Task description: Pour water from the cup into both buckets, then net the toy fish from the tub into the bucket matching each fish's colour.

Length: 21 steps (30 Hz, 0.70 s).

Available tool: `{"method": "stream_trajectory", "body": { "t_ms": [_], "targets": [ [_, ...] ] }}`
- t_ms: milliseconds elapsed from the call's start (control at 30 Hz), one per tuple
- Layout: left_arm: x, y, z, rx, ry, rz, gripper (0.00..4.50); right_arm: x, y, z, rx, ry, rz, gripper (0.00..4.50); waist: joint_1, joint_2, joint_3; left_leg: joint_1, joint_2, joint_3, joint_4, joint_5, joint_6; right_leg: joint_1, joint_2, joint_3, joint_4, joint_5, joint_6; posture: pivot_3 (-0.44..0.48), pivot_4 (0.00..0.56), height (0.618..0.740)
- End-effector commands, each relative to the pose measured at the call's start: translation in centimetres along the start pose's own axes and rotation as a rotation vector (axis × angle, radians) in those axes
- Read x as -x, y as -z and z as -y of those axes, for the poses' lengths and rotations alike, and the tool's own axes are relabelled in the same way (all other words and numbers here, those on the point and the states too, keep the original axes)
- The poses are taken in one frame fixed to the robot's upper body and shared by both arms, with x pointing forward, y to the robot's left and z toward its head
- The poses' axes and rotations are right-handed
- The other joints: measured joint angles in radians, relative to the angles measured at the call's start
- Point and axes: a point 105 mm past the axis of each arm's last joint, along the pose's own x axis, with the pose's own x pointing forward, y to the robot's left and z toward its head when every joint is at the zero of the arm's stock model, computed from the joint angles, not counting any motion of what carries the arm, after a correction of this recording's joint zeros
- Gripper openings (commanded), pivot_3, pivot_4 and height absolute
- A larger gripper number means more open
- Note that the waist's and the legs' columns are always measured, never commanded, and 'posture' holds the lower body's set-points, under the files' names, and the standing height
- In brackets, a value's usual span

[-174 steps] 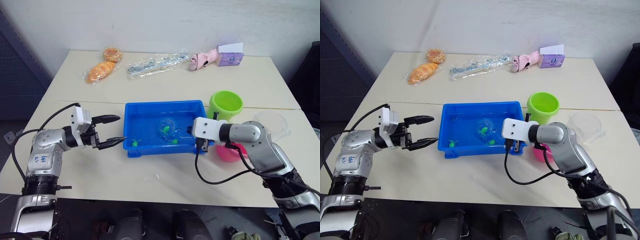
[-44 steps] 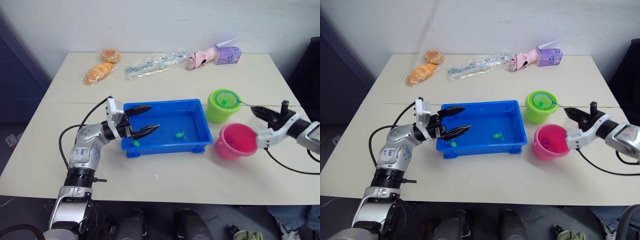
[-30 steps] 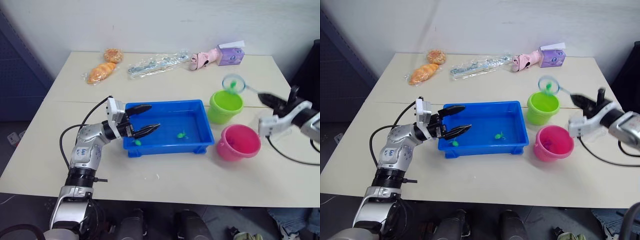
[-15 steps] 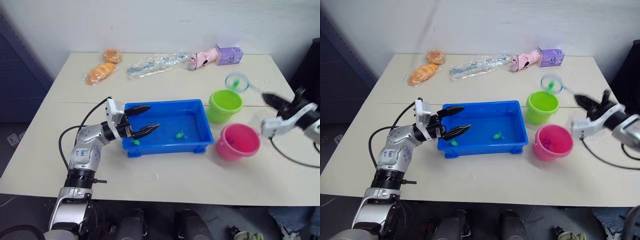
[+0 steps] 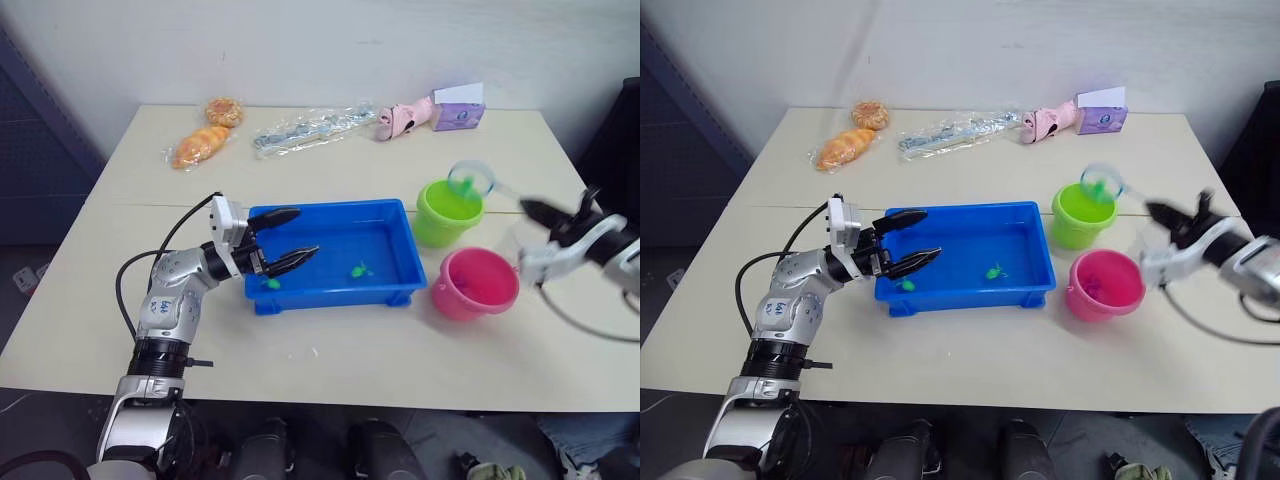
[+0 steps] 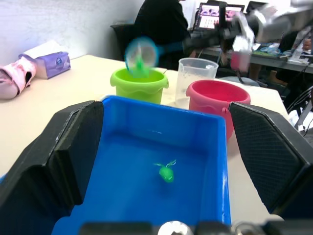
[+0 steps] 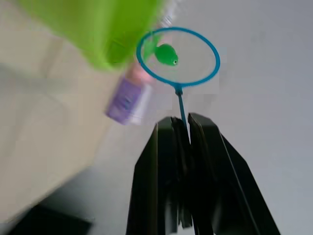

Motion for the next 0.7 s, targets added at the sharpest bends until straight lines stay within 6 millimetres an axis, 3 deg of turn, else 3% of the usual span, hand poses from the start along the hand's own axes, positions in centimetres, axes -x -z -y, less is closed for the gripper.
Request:
{"method": "stream_trajectory", "body": {
  "t_ms": [33, 233, 300, 333, 400, 533, 700],
  "targets": [
    [-0.1, -1.2, -0.1, -0.054, -0.001, 0.024, 4.41, 1.5, 4.3, 7.2, 0.105, 0.197, -0.12, 0.0, -0.001, 0.001, 0.0, 0.0, 0.0, 0.001, 0.0, 0.0, 0.0, -0.002, 0.0, 0.001, 0.002, 0.0, 0.0, 0.0, 0.15, 0.74],
    [-0.1, -1.1, 0.1, -0.052, 0.001, 0.021, 4.41, 1.5, 5.2, 8.5, 0.113, 0.245, -0.155, 0.0, -0.003, -0.003, -0.002, 0.003, 0.003, 0.001, -0.001, 0.0, -0.001, 0.002, 0.002, 0.001, -0.001, 0.0, 0.0, 0.0, 0.15, 0.74],
    [-0.1, -1.1, 0.0, -0.054, -0.003, 0.022, 4.41, 1.0, 4.7, 7.4, 0.097, 0.227, -0.152, 0.0, -0.003, -0.003, -0.002, 0.003, 0.002, 0.001, -0.001, 0.0, -0.001, 0.002, 0.002, 0.001, -0.001, 0.0, 0.0, 0.0, 0.15, 0.74],
    [-0.1, -1.1, 0.0, -0.053, -0.003, 0.023, 4.41, 0.5, 4.0, 5.3, 0.09, 0.15, -0.124, 0.0, -0.002, -0.003, -0.002, 0.003, 0.002, 0.001, 0.0, 0.0, -0.001, 0.003, 0.002, 0.001, -0.001, 0.0, 0.0, 0.0, 0.15, 0.74],
    [-0.2, -1.1, 0.0, -0.054, -0.002, 0.024, 4.41, 0.3, 2.8, 3.5, 0.073, 0.103, -0.08, 0.0, -0.001, -0.003, -0.002, 0.003, 0.002, 0.001, 0.0, 0.0, -0.001, 0.002, 0.002, 0.001, -0.001, 0.0, 0.0, 0.0, 0.15, 0.74],
    [-0.1, -1.4, -0.3, -0.069, -0.018, 0.029, 4.41, 1.2, 4.3, 6.8, 0.13, 0.182, -0.105, 0.0, 0.0, 0.0, -0.001, 0.001, 0.001, 0.002, -0.001, 0.0, 0.0, -0.001, 0.001, 0.002, 0.001, 0.0, 0.0, 0.0, 0.15, 0.74],
    [0.0, -1.0, -0.1, -0.065, -0.021, 0.029, 4.41, 1.9, 5.0, 6.1, 0.158, 0.127, -0.102, 0.0, -0.001, -0.002, -0.001, 0.003, 0.002, 0.002, -0.001, 0.0, 0.0, 0.001, 0.001, 0.002, 0.0, 0.0, 0.0, 0.0, 0.15, 0.74]
  ]
}}
